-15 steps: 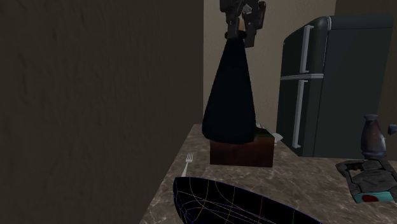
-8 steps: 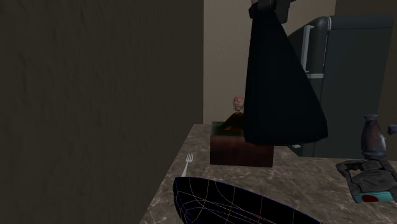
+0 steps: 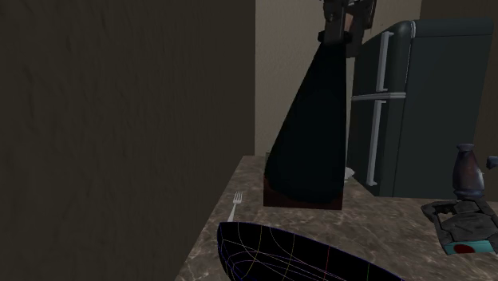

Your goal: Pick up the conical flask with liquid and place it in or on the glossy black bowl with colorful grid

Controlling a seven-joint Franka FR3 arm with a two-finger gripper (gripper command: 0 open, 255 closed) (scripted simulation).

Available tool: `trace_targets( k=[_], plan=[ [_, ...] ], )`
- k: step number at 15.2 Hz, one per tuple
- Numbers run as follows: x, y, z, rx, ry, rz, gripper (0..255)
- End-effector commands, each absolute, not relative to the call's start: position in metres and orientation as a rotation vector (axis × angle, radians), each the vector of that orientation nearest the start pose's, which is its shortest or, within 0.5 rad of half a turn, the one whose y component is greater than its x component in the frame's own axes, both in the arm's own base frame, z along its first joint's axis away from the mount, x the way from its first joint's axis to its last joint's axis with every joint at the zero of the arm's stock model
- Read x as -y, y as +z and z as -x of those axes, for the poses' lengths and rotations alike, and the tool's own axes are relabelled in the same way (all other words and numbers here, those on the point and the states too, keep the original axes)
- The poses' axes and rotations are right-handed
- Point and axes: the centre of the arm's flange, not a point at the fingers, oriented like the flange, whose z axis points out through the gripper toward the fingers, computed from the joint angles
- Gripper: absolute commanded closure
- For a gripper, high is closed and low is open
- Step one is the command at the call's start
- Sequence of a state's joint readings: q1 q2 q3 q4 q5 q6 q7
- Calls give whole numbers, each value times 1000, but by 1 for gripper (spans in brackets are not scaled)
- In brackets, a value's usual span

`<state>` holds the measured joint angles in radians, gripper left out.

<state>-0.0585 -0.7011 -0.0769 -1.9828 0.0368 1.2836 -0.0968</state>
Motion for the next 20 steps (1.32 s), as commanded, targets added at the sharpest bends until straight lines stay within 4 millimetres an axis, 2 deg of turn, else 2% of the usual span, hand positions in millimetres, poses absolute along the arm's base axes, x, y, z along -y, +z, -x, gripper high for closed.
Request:
trace_targets(
  k=[1,20],
  plan=[
    [48,699,-288,-15,-18,3057,255],
    [48,599,-288,-15,-18,3057,255]
  ],
)
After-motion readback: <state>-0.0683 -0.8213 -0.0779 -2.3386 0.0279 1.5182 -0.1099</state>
